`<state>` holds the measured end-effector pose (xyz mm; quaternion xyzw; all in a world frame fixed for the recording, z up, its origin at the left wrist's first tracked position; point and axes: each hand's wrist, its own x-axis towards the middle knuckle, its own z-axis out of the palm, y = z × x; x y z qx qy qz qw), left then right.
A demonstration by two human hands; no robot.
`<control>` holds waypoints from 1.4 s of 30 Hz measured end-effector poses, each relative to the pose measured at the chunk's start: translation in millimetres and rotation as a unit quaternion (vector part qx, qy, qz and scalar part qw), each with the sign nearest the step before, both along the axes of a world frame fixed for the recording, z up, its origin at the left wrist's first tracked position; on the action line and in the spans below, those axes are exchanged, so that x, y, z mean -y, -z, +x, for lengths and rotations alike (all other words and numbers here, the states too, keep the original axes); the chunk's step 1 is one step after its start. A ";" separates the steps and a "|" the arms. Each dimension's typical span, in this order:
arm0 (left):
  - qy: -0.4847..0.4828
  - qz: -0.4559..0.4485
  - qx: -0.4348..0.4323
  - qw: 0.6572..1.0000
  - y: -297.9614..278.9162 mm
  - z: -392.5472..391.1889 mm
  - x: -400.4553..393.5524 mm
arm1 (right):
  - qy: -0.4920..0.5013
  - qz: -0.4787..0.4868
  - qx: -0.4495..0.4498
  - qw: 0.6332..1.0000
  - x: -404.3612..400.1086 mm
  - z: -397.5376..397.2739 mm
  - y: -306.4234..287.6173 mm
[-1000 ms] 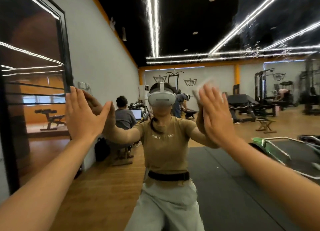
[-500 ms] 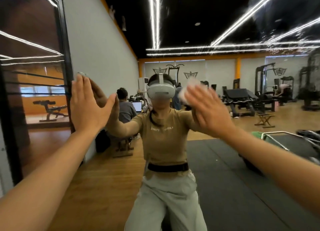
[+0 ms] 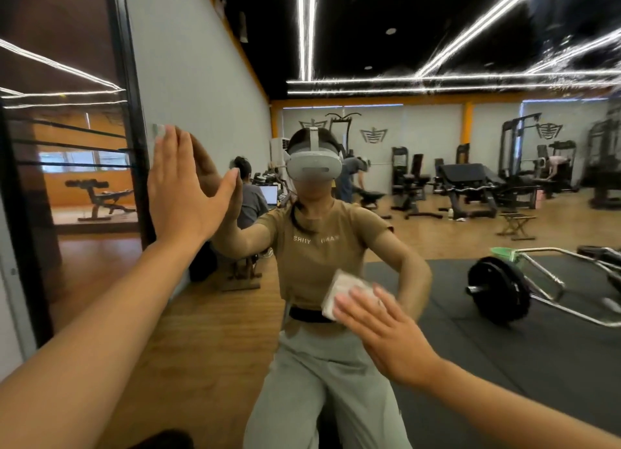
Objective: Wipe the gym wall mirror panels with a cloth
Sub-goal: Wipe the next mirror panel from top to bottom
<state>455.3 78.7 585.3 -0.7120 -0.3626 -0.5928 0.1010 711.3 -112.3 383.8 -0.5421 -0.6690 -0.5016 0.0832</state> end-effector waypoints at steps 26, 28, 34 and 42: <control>0.070 0.026 -0.127 0.989 4.5 -40.0 -22.6 | -0.020 -0.100 0.219 0.970 -51.7 -41.2 -27.5; 0.069 0.031 -0.142 0.987 4.2 -44.2 -25.3 | -0.042 -0.093 0.211 0.972 -58.8 -44.6 -55.6; 0.075 0.046 -0.169 0.982 2.3 -54.6 -27.1 | -0.049 0.175 -0.013 0.983 -88.5 -60.3 -225.9; 0.080 0.061 -0.192 0.976 1.6 -60.7 -35.8 | -0.080 0.196 -0.035 0.977 -117.8 -90.8 -208.8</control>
